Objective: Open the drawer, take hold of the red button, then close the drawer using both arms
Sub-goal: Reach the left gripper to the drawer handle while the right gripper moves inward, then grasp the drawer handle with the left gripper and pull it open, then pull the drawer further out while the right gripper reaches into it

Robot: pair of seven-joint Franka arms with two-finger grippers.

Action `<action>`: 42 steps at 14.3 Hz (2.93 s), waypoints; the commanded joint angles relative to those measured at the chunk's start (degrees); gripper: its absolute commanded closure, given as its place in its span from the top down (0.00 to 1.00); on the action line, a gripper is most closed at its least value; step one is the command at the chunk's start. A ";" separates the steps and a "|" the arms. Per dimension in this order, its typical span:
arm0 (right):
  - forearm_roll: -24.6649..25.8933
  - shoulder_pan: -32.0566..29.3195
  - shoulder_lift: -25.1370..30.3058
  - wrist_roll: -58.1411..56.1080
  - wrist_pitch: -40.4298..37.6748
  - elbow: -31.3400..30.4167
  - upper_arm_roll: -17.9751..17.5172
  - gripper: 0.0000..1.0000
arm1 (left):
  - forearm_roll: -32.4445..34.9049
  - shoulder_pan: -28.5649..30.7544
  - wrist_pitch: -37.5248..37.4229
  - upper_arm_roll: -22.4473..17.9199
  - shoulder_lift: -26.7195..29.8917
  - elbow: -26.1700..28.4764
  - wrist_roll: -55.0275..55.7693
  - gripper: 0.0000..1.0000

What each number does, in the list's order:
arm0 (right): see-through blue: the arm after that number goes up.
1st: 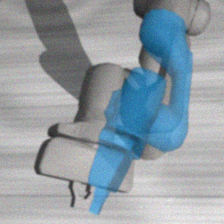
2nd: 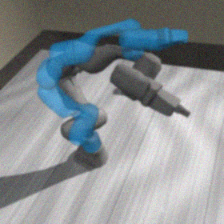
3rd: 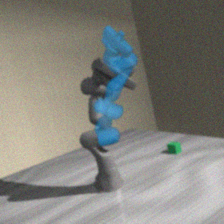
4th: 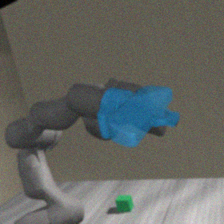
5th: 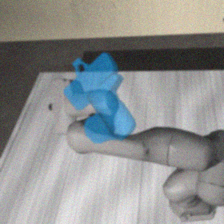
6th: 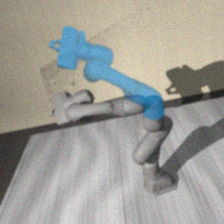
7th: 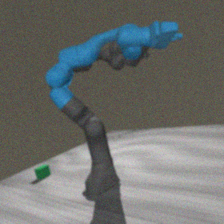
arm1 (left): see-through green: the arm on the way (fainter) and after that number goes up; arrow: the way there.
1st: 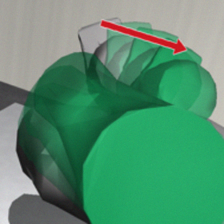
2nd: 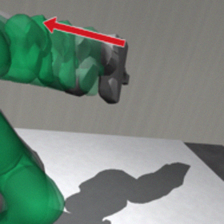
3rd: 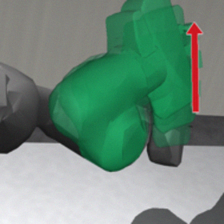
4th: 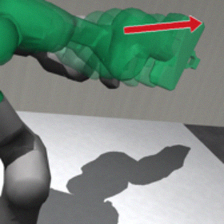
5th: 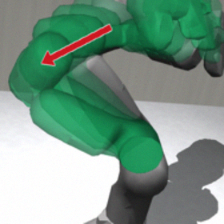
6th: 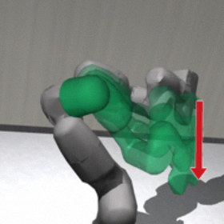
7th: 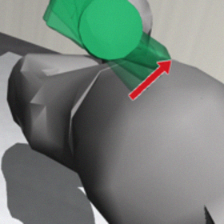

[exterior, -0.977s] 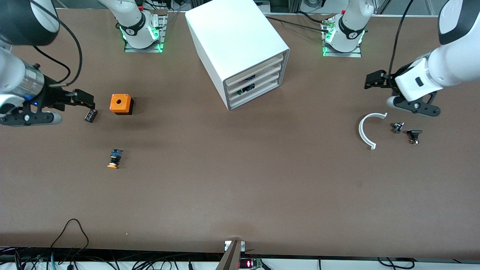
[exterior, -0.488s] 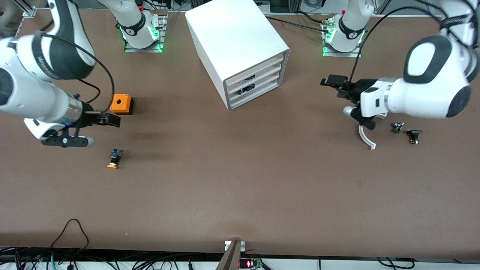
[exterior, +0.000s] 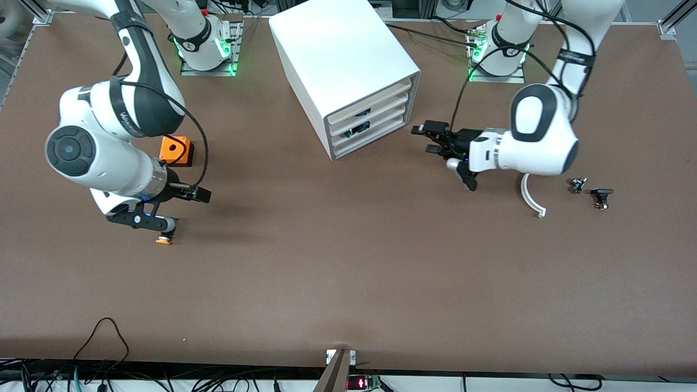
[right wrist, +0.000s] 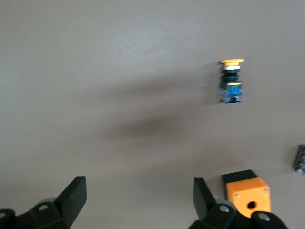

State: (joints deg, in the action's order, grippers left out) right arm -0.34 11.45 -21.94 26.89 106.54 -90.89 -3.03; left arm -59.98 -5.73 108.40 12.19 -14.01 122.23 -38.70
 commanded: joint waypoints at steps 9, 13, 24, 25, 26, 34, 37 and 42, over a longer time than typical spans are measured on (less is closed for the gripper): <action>-0.27 8.32 -5.56 23.45 2.26 5.55 0.04 0.99 | -14.71 0.46 -0.73 5.04 -5.06 9.85 -23.50 0.52; -2.64 10.52 -8.46 31.19 1.39 10.99 0.04 0.99 | -19.38 0.63 -2.13 6.62 -7.17 12.06 -28.44 0.51; -4.75 16.06 -16.54 48.24 0.86 26.28 0.04 0.99 | -19.39 2.30 -2.40 6.36 -7.70 11.45 -28.62 0.00; -4.75 16.67 -17.16 50.00 1.29 27.43 0.04 0.99 | -18.78 2.91 -2.40 6.10 -7.79 10.49 -28.62 0.00; -4.75 17.20 -17.60 51.50 1.73 28.22 0.04 0.99 | -17.03 3.70 -2.40 6.01 -7.88 9.35 -28.45 0.00; -5.10 22.21 -17.70 62.92 9.73 28.93 0.04 0.99 | -1.65 10.47 -2.40 5.83 -13.68 -4.01 -22.40 0.00; -5.10 24.58 -17.70 68.37 12.54 28.93 0.04 0.99 | 0.38 11.62 -2.31 5.22 -15.08 -7.61 -19.30 0.00; -5.10 28.62 -18.48 76.98 16.58 28.84 0.04 0.99 | 5.83 11.97 -2.31 2.76 -15.97 -11.93 -19.13 0.00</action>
State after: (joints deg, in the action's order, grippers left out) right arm -4.75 38.34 -38.49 100.35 121.79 -64.21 -3.26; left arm -57.62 6.02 106.48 15.67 -28.86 112.93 -59.41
